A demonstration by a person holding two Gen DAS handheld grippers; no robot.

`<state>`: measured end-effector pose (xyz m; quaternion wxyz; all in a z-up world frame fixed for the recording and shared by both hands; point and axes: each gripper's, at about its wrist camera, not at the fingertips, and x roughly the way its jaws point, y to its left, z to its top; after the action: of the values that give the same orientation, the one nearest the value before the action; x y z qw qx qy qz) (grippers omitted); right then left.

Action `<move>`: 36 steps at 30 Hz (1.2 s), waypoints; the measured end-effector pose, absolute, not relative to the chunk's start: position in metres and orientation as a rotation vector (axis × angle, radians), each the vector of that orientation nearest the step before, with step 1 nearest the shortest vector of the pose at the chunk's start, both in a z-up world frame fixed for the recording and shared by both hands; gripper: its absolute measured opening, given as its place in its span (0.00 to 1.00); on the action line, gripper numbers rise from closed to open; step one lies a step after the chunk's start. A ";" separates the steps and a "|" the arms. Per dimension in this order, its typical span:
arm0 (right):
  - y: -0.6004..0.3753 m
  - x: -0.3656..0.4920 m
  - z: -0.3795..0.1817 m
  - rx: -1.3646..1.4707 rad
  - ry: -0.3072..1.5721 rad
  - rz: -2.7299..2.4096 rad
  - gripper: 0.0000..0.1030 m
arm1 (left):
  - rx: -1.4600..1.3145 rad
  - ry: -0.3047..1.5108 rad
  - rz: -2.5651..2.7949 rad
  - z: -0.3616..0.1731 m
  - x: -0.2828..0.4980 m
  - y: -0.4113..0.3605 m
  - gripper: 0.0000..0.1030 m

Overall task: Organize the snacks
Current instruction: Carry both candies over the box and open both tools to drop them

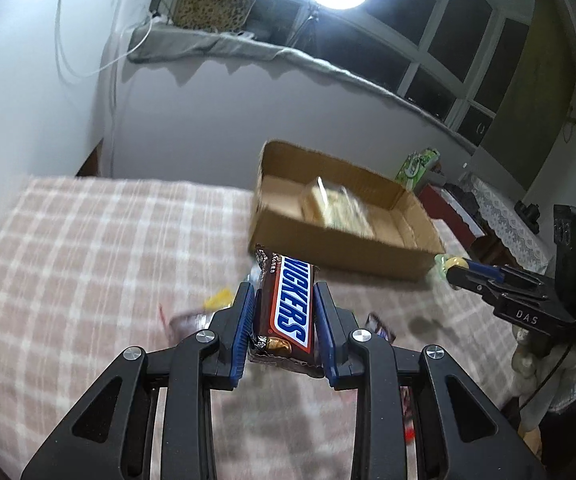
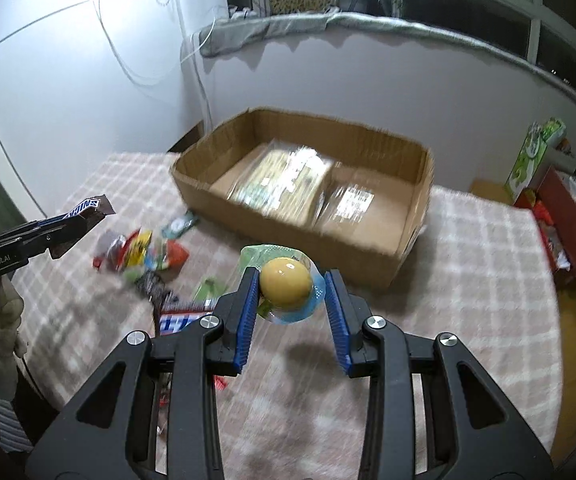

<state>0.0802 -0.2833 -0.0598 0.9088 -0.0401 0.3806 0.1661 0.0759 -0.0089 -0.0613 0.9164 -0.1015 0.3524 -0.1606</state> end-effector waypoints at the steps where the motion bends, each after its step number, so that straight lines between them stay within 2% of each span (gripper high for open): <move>1: -0.285 0.085 -0.056 -0.082 0.777 0.338 0.34 | -0.205 0.721 -0.331 -0.059 0.080 -0.011 0.27; 9: -0.300 0.119 -0.041 -0.063 0.745 0.297 0.34 | -0.211 0.719 -0.351 -0.053 0.124 -0.026 0.27; 25: -0.313 0.189 -0.078 -0.011 0.817 0.226 0.34 | -0.156 0.770 -0.342 -0.068 0.194 -0.067 0.27; 36: -0.313 0.205 -0.093 -0.018 0.853 0.207 0.34 | -0.134 0.818 -0.327 -0.081 0.209 -0.078 0.28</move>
<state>0.2050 -0.3132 -0.0930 0.9053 -0.0086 0.4127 0.1002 0.2089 -0.0781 -0.0813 0.9023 -0.0648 0.3956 -0.1584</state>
